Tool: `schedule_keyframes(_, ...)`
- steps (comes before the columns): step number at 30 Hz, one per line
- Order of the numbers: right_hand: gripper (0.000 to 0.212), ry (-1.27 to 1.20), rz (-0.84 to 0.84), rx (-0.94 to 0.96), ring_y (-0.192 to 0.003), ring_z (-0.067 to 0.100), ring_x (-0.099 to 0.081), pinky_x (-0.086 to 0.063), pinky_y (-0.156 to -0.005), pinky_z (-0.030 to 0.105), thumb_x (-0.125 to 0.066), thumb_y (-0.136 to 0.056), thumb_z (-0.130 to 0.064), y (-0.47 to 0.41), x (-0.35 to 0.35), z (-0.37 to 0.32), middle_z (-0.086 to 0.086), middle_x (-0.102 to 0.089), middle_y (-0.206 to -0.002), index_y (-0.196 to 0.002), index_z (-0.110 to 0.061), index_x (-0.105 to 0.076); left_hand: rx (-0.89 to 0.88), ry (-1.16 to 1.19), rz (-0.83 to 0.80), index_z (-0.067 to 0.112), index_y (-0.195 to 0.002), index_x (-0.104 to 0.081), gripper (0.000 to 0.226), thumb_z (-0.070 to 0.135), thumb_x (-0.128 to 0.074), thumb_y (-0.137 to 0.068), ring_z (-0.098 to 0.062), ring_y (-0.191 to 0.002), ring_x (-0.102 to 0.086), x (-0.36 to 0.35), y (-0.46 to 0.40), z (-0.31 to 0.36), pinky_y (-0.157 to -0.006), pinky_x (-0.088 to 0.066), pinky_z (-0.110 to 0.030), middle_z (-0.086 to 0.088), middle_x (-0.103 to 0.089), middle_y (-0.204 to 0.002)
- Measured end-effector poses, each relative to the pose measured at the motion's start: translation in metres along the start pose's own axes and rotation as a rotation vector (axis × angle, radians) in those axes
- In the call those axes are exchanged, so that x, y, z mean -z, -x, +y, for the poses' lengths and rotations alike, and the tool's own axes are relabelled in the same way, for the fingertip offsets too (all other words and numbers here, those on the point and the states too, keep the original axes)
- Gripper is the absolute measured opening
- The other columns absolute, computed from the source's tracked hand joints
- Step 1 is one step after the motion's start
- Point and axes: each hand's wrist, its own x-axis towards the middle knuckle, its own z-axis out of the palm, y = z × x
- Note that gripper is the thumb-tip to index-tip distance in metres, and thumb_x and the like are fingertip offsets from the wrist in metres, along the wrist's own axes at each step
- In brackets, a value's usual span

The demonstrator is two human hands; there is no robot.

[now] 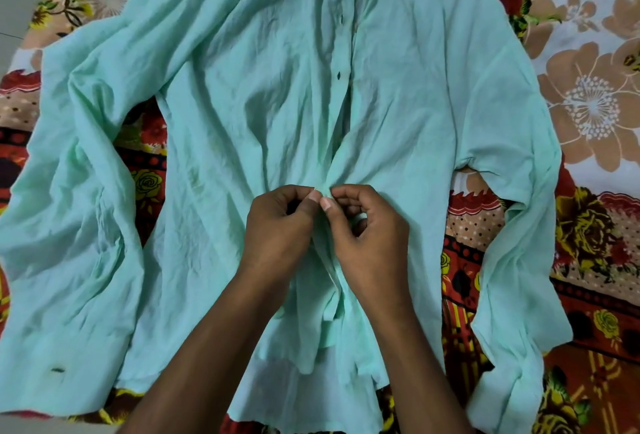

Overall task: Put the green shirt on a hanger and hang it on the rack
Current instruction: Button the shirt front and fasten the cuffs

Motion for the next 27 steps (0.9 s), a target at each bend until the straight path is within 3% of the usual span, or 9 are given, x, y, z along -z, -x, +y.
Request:
schedule_keyframes(4, 0.013, 0.014, 0.022, -0.052, -0.088, -0.001, -0.071, -0.058, -0.079, 0.017, -0.076, -0.091, -0.019, 0.0006, 0.0006, 0.0061, -0.016, -0.073, -0.09, -0.104, -0.02, -0.075, 0.007, 0.02, -0.008, 0.009, -0.09, -0.077, 0.02, 0.02, -0.064, -0.099, -0.034, -0.091, -0.075, 0.0011, 0.0005, 0.0004, -0.091, -0.061, -0.049, -0.015, -0.078, -0.088)
schedule_keyframes(8, 0.014, -0.18, 0.038, -0.134, -0.089, 0.0, -0.074, -0.056, -0.08, 0.015, -0.074, -0.093, -0.015, -0.0002, 0.0028, 0.0059, -0.012, -0.077, -0.088, -0.102, -0.026, -0.073, 0.0, 0.05, 0.026, 0.009, -0.09, -0.077, 0.019, 0.021, -0.066, -0.098, -0.034, -0.089, -0.075, -0.0006, 0.0012, -0.0018, -0.09, -0.06, -0.048, -0.016, -0.078, -0.088)
schedule_keyframes(11, 0.018, -0.208, -0.018, -0.088, -0.088, 0.01, -0.075, -0.059, -0.081, 0.025, -0.07, -0.096, -0.013, 0.0005, 0.0056, 0.004, -0.005, -0.077, -0.088, -0.109, -0.023, -0.065, -0.005, 0.055, 0.047, 0.012, -0.088, -0.078, 0.018, 0.022, -0.067, -0.098, -0.023, -0.079, -0.074, -0.0028, 0.0018, -0.0033, -0.083, -0.061, -0.042, -0.013, -0.078, -0.085)
schedule_keyframes(15, 0.02, -0.142, -0.018, 0.003, -0.076, 0.014, -0.071, -0.057, -0.071, 0.032, -0.067, -0.096, -0.008, 0.0027, 0.0052, 0.0037, -0.005, -0.074, -0.079, -0.109, -0.023, -0.062, -0.006, 0.062, 0.041, 0.012, -0.089, -0.078, 0.018, 0.022, -0.067, -0.098, -0.034, -0.089, -0.074, -0.0031, 0.0019, -0.0044, -0.086, -0.061, -0.045, -0.014, -0.078, -0.087)
schedule_keyframes(20, 0.015, -0.122, -0.009, 0.012, -0.087, 0.005, -0.073, -0.056, -0.076, 0.016, -0.066, -0.097, -0.011, 0.0039, 0.0019, 0.0069, -0.014, -0.075, -0.088, -0.103, -0.022, -0.074, -0.016, 0.061, 0.034, 0.012, -0.088, -0.079, 0.018, 0.02, -0.065, -0.098, -0.034, -0.09, -0.074, -0.0026, 0.0029, -0.004, -0.088, -0.061, -0.047, -0.014, -0.078, -0.087)
schedule_keyframes(23, 0.012, -0.121, -0.004, -0.001, -0.094, 0.003, -0.074, -0.058, -0.082, 0.019, -0.073, -0.094, -0.022, 0.0061, 0.0005, 0.0088, -0.016, -0.077, -0.094, -0.106, -0.024, -0.077, -0.019, 0.062, 0.026, 0.013, -0.089, -0.079, 0.018, 0.02, -0.065, -0.098, -0.021, -0.086, -0.077, -0.0023, 0.003, -0.004, -0.088, -0.062, -0.04, -0.005, -0.08, -0.085)
schedule_keyframes(27, 0.011, -0.109, 0.057, 0.003, -0.091, 0.002, -0.074, -0.056, -0.081, 0.017, -0.074, -0.093, -0.017, 0.0079, -0.0001, 0.0103, -0.015, -0.077, -0.09, -0.103, -0.022, -0.075, -0.008, 0.089, 0.018, 0.012, -0.09, -0.079, 0.018, 0.021, -0.066, -0.098, -0.027, -0.09, -0.077, -0.0024, 0.0029, -0.0056, -0.092, -0.061, -0.045, -0.009, -0.079, -0.088)
